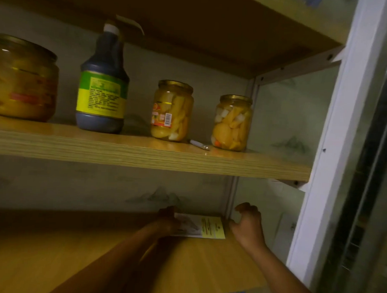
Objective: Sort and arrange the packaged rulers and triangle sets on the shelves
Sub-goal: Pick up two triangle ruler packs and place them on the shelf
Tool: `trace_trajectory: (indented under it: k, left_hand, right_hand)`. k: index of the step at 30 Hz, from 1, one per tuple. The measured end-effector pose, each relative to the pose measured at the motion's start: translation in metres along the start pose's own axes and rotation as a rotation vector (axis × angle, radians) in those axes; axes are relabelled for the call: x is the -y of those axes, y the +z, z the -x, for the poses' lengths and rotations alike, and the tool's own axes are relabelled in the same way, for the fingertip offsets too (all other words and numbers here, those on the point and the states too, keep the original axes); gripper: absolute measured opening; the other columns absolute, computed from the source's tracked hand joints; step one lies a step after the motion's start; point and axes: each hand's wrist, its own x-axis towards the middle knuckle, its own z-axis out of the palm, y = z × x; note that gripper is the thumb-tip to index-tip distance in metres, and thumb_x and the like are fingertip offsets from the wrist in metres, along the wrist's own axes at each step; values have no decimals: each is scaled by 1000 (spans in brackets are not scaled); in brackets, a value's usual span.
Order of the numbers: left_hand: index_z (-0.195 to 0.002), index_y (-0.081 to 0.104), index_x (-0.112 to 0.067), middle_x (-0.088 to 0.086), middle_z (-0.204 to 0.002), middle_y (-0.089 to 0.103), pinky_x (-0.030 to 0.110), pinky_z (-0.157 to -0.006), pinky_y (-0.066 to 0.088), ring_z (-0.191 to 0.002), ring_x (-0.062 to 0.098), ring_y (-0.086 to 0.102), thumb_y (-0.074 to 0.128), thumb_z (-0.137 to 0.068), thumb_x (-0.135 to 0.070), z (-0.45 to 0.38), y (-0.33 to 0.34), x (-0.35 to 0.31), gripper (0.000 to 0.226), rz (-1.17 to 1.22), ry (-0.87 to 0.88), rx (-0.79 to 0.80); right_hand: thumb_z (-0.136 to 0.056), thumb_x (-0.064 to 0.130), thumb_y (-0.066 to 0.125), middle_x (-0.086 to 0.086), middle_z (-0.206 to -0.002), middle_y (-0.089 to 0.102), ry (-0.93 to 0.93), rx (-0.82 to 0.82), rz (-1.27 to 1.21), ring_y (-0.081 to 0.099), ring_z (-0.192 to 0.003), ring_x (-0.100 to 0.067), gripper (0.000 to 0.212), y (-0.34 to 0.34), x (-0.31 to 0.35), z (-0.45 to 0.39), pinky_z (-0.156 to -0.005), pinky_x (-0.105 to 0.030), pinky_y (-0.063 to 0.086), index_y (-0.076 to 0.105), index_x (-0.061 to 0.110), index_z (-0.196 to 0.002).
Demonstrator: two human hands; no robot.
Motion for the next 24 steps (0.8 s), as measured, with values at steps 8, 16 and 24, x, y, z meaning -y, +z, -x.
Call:
trace_trajectory:
  k: [8, 16, 24]
  left_hand:
    - [-144, 33, -18, 16, -149, 32, 38, -112, 28, -136, 34, 30, 38, -99, -34, -16, 13, 19, 48, -382, 48, -63]
    - [-145, 33, -24, 14, -150, 27, 42, -108, 33, -135, 35, 29, 44, -95, -47, 3, -2, 23, 56, -478, 93, -159]
    - [-109, 62, -13, 5, -109, 63, 26, -82, 50, -97, 18, 62, 62, -87, -13, 105, -92, 31, 22, -156, 61, -7]
  right_hand:
    - [-86, 29, 64, -2, -96, 56, -67, 162, -21, 57, -91, -20, 22, 0, 11, 7, -72, -30, 50, 57, 15, -101]
    - [-79, 10, 66, -2, -109, 56, -108, 495, -10, 54, -96, -12, 46, -17, 25, 20, -80, -24, 47, 52, 16, -123]
    - [-82, 16, 71, -1, -105, 61, -175, 672, -22, 62, -94, -18, 45, -53, 65, 36, -81, -34, 54, 50, 21, -122]
